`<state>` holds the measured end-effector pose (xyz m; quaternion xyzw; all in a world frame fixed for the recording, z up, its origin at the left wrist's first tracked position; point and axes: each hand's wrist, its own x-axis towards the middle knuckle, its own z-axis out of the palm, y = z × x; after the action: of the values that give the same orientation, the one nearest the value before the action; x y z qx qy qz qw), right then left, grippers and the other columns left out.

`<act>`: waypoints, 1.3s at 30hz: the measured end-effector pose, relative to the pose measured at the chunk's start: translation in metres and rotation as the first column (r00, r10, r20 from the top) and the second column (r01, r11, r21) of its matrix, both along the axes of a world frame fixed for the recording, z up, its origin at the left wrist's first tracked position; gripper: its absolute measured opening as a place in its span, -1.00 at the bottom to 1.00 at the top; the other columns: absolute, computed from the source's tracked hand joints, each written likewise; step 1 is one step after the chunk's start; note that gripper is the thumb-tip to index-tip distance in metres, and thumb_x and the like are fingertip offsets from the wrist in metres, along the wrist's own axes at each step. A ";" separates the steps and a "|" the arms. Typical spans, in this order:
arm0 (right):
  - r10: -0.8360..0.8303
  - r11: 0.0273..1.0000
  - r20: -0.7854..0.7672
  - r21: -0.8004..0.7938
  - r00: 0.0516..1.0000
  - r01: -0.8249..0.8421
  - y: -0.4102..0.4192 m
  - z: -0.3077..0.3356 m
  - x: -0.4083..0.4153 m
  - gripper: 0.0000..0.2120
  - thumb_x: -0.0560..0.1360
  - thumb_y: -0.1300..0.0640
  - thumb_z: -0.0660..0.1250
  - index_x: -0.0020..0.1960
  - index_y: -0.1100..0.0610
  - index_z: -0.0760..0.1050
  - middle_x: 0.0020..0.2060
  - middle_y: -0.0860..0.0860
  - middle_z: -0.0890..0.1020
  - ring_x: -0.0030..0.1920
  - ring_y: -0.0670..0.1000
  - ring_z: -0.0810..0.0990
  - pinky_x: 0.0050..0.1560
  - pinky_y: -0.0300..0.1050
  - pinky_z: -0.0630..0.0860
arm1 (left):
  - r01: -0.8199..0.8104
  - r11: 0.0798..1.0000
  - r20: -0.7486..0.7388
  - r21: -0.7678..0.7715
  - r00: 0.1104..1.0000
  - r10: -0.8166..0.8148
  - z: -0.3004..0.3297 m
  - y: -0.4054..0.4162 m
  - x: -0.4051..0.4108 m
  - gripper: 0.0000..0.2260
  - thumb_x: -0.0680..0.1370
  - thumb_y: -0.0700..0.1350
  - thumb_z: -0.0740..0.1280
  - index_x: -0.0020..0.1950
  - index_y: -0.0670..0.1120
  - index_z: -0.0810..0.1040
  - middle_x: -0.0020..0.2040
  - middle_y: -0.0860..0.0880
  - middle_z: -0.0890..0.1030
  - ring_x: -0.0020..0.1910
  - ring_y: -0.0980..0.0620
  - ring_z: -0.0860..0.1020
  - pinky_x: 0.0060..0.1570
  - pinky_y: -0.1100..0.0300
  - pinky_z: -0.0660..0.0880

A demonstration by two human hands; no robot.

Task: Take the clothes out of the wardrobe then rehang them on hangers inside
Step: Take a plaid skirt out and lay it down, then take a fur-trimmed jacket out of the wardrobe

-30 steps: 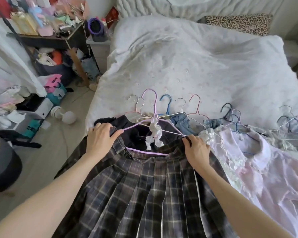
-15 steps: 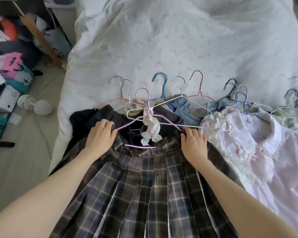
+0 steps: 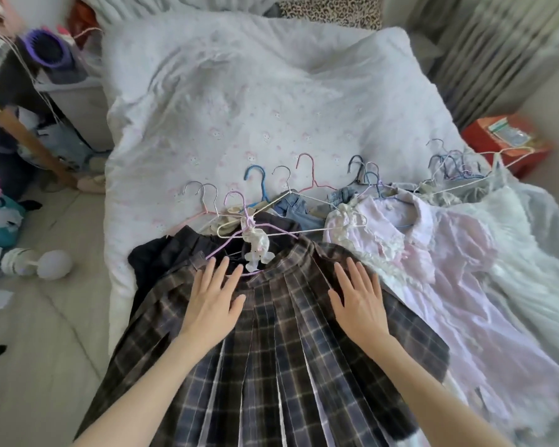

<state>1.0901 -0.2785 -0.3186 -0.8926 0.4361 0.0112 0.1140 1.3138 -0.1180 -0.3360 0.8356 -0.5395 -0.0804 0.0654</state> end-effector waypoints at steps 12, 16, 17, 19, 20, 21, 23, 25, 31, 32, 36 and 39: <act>-0.473 0.875 0.166 -0.027 0.865 0.484 0.089 0.050 -0.178 -0.49 0.59 -0.08 0.11 0.48 0.05 0.17 0.47 0.07 0.21 0.49 0.09 0.09 0.43 0.08 -0.17 | 0.236 0.952 -0.247 -0.193 0.928 -0.280 0.049 -0.032 -0.193 -0.40 0.50 0.21 -0.09 0.47 -0.02 0.25 0.50 -0.11 0.19 0.50 -0.14 0.05 0.39 -0.06 -0.07; -0.680 0.717 0.204 -0.011 0.704 0.697 0.127 0.059 -0.255 -0.43 0.50 -0.14 -0.01 0.37 0.12 0.39 0.34 0.13 0.43 0.37 0.18 0.36 0.33 0.23 0.17 | 0.418 0.889 -0.261 -0.185 0.852 -0.454 0.059 -0.035 -0.277 -0.34 0.46 0.26 -0.15 0.50 0.01 0.17 0.52 -0.09 0.10 0.51 -0.11 -0.06 0.41 -0.05 -0.14; -0.707 0.686 0.219 -0.023 0.673 0.728 0.135 0.060 -0.274 -0.45 0.49 -0.12 0.01 0.35 0.13 0.42 0.32 0.14 0.46 0.34 0.18 0.40 0.29 0.27 0.23 | 0.473 0.861 -0.243 -0.184 0.827 -0.507 0.060 -0.034 -0.298 -0.36 0.47 0.25 -0.13 0.49 0.00 0.19 0.51 -0.10 0.12 0.50 -0.13 -0.03 0.41 -0.08 -0.10; -0.762 0.616 0.233 -0.030 0.604 0.788 0.157 0.066 -0.321 -0.46 0.49 -0.10 0.03 0.34 0.14 0.43 0.30 0.14 0.47 0.33 0.19 0.42 0.25 0.32 0.27 | 0.588 0.791 -0.206 -0.167 0.764 -0.612 0.062 -0.030 -0.348 -0.41 0.50 0.20 -0.05 0.46 -0.02 0.27 0.48 -0.13 0.22 0.48 -0.17 0.08 0.38 -0.15 0.02; -0.774 0.597 0.234 -0.043 0.589 0.801 0.163 0.067 -0.336 -0.46 0.48 -0.09 0.03 0.33 0.16 0.44 0.29 0.17 0.48 0.31 0.21 0.43 0.24 0.34 0.27 | 0.619 0.770 -0.200 -0.156 0.744 -0.638 0.061 -0.028 -0.363 -0.44 0.51 0.18 -0.02 0.45 -0.03 0.30 0.47 -0.14 0.25 0.48 -0.16 0.09 0.36 -0.17 0.06; -0.788 0.571 0.236 -0.062 0.568 0.818 0.172 0.068 -0.355 -0.46 0.48 -0.09 0.03 0.31 0.17 0.45 0.27 0.19 0.49 0.30 0.22 0.44 0.23 0.34 0.25 | 0.650 0.743 -0.192 -0.156 0.718 -0.669 0.062 -0.024 -0.380 -0.46 0.52 0.16 0.01 0.44 -0.02 0.31 0.45 -0.15 0.29 0.47 -0.14 0.10 0.34 -0.18 0.10; -0.839 0.490 0.237 -0.059 0.489 0.869 0.197 0.071 -0.403 -0.45 0.47 -0.10 0.03 0.32 0.17 0.45 0.28 0.19 0.49 0.30 0.21 0.44 0.26 0.30 0.18 | 0.731 0.657 -0.149 -0.184 0.640 -0.754 0.069 -0.018 -0.426 -0.51 0.51 0.12 0.07 0.40 -0.02 0.31 0.41 -0.15 0.35 0.44 -0.13 0.12 0.28 -0.21 0.18; -0.878 0.411 0.241 -0.067 0.414 0.909 0.220 0.072 -0.446 -0.45 0.46 -0.10 0.04 0.30 0.17 0.46 0.27 0.19 0.50 0.30 0.21 0.45 0.26 0.28 0.16 | 0.793 0.576 -0.096 -0.199 0.569 -0.817 0.075 -0.015 -0.463 -0.52 0.50 0.11 0.09 0.38 -0.02 0.33 0.40 -0.14 0.37 0.41 -0.18 0.20 0.33 -0.21 0.21; -0.948 0.189 0.252 -0.042 0.194 0.981 0.283 0.070 -0.550 -0.40 0.45 -0.14 0.03 0.33 0.18 0.43 0.30 0.20 0.47 0.33 0.21 0.41 0.31 0.29 0.12 | 0.885 0.423 -0.076 -0.197 0.416 -0.906 0.094 -0.013 -0.574 -0.51 0.49 0.12 0.08 0.34 -0.06 0.43 0.35 -0.18 0.43 0.37 -0.26 0.31 0.26 -0.29 0.24; -0.951 0.150 0.268 -0.046 0.157 0.988 0.292 0.072 -0.563 -0.39 0.45 -0.15 0.01 0.36 0.17 0.40 0.32 0.19 0.44 0.36 0.21 0.37 0.33 0.26 0.07 | 0.899 0.392 -0.074 -0.197 0.385 -0.920 0.097 -0.011 -0.594 -0.51 0.48 0.11 0.08 0.32 -0.08 0.46 0.33 -0.18 0.44 0.37 -0.26 0.31 0.24 -0.29 0.24; -0.947 -0.002 0.322 -0.054 0.015 0.999 0.324 0.080 -0.612 -0.33 0.43 -0.19 -0.05 0.41 0.15 0.33 0.39 0.17 0.35 0.43 0.16 0.26 0.40 0.17 -0.07 | 0.954 0.233 -0.051 -0.188 0.227 -0.972 0.097 0.002 -0.668 -0.52 0.49 0.11 0.08 0.31 -0.08 0.45 0.31 -0.20 0.46 0.35 -0.26 0.33 0.20 -0.28 0.29; -0.938 -0.120 0.333 -0.044 -0.098 0.992 0.348 0.085 -0.648 -0.27 0.41 -0.23 -0.12 0.45 0.12 0.25 0.44 0.13 0.27 0.47 0.10 0.16 0.43 0.10 -0.16 | 0.974 0.126 -0.074 -0.186 0.114 -0.991 0.098 0.006 -0.725 -0.53 0.50 0.12 0.08 0.32 -0.06 0.42 0.32 -0.19 0.45 0.36 -0.22 0.27 0.20 -0.28 0.31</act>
<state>0.4421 0.0700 -0.2340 -0.2826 0.9329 -0.2234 -0.0007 0.5892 -0.1116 -0.2384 0.2562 -0.9508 -0.1537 0.0822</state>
